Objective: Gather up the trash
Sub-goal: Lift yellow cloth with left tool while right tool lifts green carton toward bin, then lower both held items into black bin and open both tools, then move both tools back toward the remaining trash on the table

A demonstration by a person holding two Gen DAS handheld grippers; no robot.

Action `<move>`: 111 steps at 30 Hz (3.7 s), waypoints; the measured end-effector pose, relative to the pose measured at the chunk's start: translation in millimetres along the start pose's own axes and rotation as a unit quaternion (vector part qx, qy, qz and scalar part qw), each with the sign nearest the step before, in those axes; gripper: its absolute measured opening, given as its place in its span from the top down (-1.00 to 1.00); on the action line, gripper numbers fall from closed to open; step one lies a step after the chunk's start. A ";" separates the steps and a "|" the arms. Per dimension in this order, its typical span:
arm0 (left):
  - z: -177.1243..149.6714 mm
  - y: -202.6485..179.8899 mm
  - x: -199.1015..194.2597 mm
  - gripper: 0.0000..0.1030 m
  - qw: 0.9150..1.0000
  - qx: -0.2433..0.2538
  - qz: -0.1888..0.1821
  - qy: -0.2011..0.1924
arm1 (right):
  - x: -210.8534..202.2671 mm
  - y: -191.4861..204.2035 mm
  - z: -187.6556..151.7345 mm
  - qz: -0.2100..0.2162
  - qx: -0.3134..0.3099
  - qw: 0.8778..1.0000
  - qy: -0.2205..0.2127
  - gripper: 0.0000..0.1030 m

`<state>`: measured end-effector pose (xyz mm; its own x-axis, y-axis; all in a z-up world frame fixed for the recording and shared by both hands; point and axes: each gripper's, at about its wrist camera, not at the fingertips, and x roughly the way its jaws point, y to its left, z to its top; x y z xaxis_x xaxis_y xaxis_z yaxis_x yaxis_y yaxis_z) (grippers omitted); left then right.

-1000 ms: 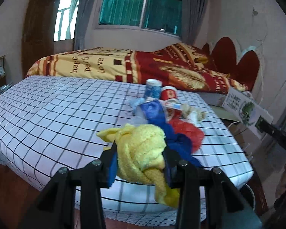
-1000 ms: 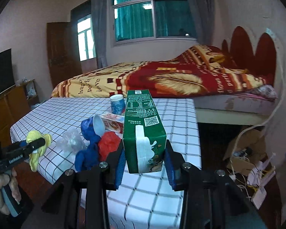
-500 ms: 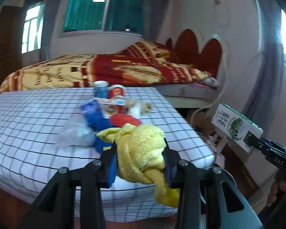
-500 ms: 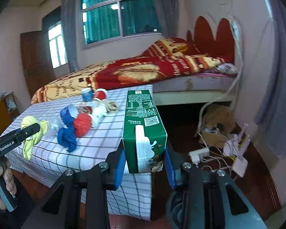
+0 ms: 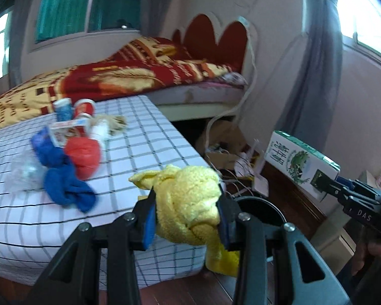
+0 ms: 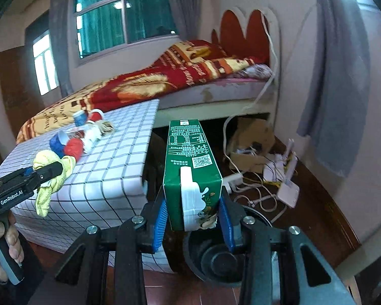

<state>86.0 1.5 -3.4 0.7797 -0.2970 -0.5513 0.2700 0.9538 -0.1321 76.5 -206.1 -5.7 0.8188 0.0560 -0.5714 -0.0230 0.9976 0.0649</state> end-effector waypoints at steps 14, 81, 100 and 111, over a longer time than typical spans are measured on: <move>-18.9 -77.5 42.1 0.22 0.994 0.059 -0.069 0.060 | 1.7 -60.3 -36.0 -0.041 0.035 0.997 0.048 0.24; -39.8 -55.1 58.8 -0.99 0.994 0.040 0.037 0.095 | 63.1 -42.7 -39.7 -0.055 0.016 0.996 0.074 -1.00; -41.9 123.4 -34.2 -0.90 0.980 -0.089 0.178 0.012 | 94.1 154.3 19.7 0.105 -0.100 0.989 0.017 -1.00; -37.8 195.5 -37.0 -0.84 0.967 -0.114 0.226 0.008 | 133.0 248.1 32.8 0.185 -0.153 0.970 0.038 -0.65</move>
<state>88.5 200.6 -40.0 0.7791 0.1520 -0.6082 -0.2301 0.9718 -0.0518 198.5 47.6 -38.7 0.6780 0.4034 -0.6145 -0.4860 0.8732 0.0370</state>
